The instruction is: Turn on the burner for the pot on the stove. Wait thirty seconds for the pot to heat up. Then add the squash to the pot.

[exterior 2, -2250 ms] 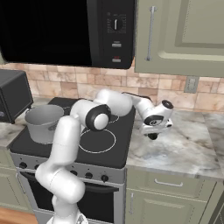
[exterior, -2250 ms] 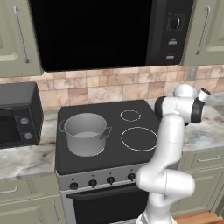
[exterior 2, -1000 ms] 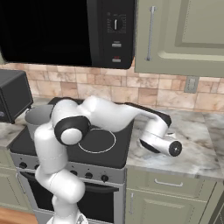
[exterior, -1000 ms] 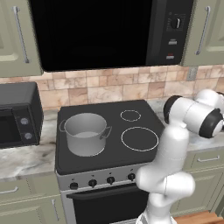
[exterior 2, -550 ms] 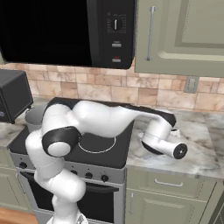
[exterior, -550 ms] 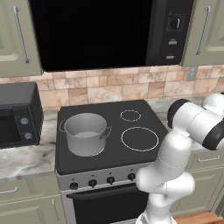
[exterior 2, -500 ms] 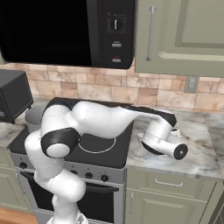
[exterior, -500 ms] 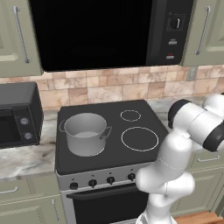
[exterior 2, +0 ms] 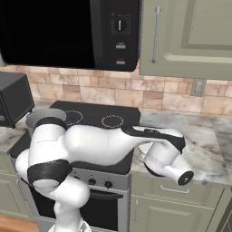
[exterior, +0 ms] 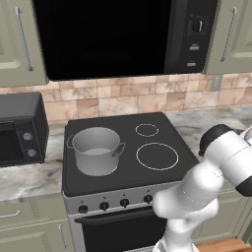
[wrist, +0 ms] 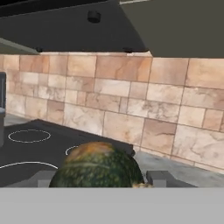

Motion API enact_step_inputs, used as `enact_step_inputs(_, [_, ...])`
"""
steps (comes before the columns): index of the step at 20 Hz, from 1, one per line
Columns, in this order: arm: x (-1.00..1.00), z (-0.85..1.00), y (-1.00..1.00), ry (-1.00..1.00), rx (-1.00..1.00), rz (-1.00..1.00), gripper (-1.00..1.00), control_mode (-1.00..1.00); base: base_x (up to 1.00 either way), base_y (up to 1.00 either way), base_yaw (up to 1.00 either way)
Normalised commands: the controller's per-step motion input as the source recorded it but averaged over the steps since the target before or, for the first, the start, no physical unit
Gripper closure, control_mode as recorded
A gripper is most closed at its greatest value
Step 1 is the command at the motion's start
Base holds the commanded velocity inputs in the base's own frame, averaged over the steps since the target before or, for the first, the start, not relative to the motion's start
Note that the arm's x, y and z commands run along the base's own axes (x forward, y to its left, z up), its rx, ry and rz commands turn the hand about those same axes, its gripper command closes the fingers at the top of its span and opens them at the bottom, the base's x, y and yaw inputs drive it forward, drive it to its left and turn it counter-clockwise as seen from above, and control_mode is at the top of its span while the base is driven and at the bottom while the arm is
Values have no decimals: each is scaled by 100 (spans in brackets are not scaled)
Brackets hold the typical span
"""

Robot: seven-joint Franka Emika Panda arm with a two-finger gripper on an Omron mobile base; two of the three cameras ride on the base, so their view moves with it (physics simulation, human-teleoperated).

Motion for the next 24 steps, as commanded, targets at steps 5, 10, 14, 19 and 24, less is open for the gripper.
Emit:
enact_step_inputs(5, [-28,16,35,-12,-9,0,100,-100,0,0,0])
enact_step_inputs(10, [2,50,25,2,-6,0,100,-100,0,0,0])
enact_step_inputs(14, [0,47,11,7,-2,0,100,-100,0,0,0])
enact_step_inputs(19, [-3,23,19,3,-4,0,100,-100,0,0,0])
enact_step_inputs(24, [-21,6,31,0,-6,0,100,-100,0,0,0])
